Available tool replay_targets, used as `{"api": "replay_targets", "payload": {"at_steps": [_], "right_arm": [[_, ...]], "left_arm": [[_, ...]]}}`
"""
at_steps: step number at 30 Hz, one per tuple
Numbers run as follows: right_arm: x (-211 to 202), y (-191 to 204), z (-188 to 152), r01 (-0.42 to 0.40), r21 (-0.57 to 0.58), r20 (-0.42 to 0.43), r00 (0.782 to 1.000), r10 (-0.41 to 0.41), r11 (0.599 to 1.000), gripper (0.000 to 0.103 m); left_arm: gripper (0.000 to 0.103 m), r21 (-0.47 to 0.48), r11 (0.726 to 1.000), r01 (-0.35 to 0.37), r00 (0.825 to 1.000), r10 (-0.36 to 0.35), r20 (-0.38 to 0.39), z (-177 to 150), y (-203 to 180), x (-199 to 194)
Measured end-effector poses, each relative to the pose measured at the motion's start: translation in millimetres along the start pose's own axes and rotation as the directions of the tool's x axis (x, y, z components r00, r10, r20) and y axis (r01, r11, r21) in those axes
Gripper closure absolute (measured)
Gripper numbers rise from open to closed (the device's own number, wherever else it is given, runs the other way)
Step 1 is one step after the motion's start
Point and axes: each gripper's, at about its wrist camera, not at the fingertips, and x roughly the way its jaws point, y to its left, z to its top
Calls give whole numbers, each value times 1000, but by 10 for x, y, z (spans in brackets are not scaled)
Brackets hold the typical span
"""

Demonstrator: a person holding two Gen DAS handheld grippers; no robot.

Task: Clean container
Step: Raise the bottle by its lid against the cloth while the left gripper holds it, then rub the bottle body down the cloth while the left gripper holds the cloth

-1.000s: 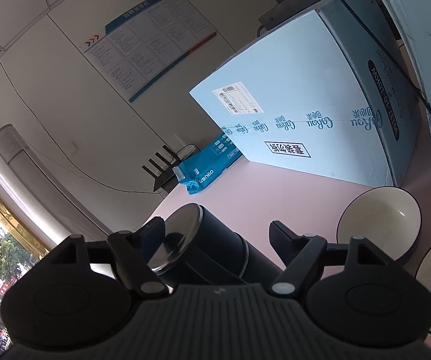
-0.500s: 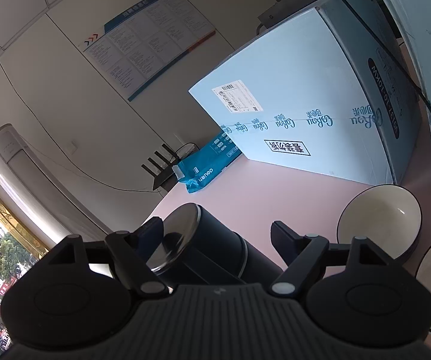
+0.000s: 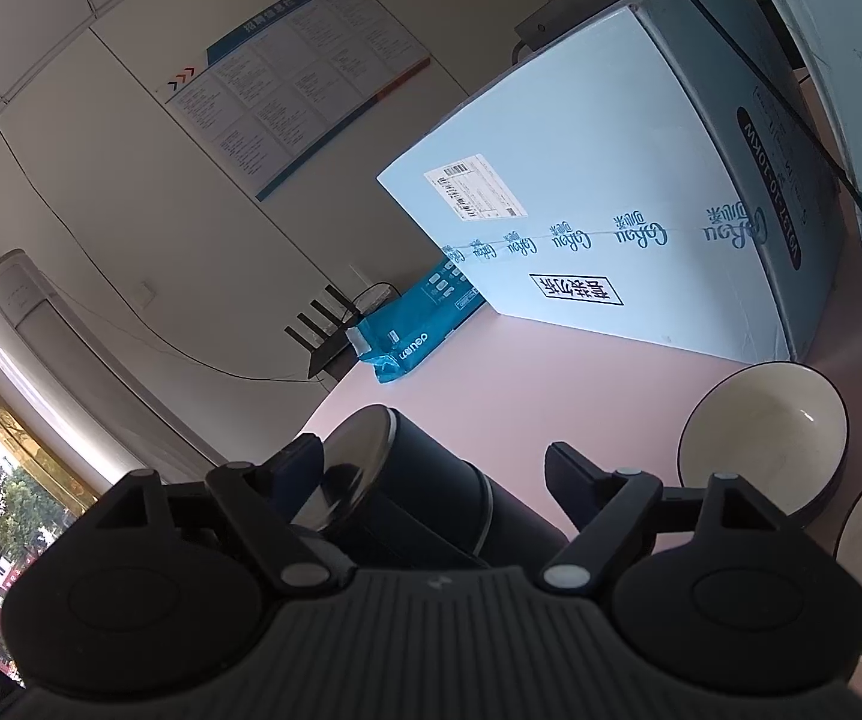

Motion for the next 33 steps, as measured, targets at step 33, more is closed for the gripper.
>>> {"api": "replay_targets", "payload": {"at_steps": [33], "right_arm": [[9, 1, -54, -11, 1, -6, 1000, 11, 1000, 18]], "left_arm": [[86, -57, 997, 50, 848, -72, -525, -1061, 96, 719]]}}
